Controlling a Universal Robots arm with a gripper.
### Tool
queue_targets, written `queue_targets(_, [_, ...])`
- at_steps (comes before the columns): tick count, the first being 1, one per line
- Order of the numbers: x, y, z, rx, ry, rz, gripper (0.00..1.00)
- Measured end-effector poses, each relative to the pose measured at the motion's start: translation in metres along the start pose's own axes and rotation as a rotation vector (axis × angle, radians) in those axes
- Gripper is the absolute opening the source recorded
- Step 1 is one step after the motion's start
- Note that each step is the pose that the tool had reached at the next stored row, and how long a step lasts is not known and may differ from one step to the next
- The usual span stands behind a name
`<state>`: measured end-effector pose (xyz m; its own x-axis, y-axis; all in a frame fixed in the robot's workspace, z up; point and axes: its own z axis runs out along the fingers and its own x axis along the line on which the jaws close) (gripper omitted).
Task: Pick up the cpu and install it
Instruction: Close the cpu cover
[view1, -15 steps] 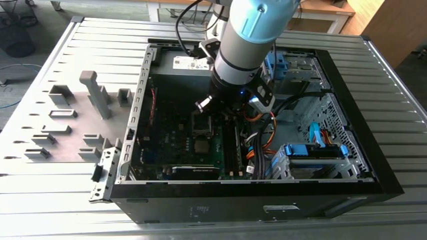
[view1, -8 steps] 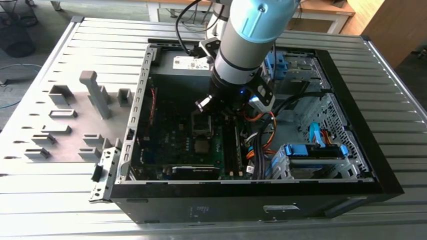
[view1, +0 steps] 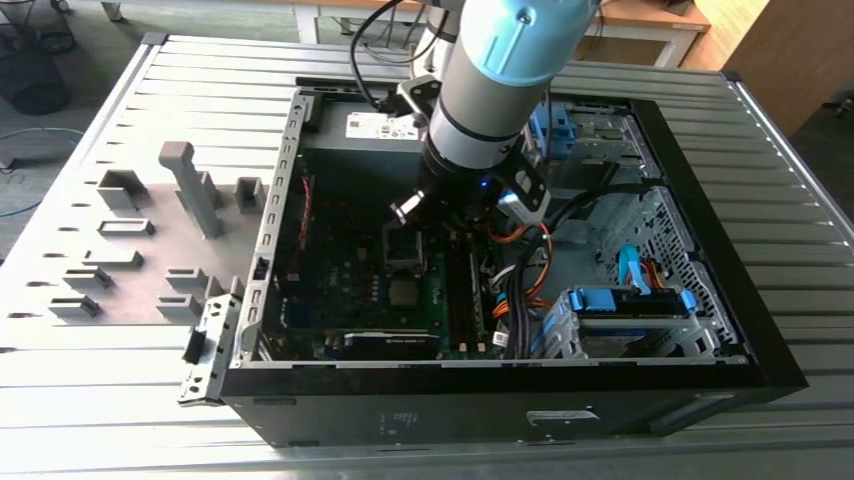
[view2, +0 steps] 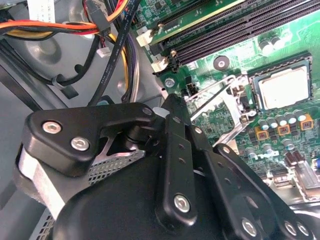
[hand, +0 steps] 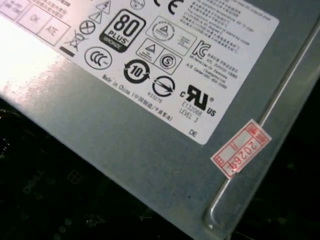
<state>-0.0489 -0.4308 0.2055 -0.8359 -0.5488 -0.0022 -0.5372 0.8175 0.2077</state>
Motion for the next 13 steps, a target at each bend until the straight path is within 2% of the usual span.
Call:
queue_targets(4, [0.0001,-0.0001,-0.0001,0.0000,0.0071,-0.033,0.11])
queue_targets(13, [0.0004,0.0001,-0.0034,-0.0006,0.0153,-0.069,0.11])
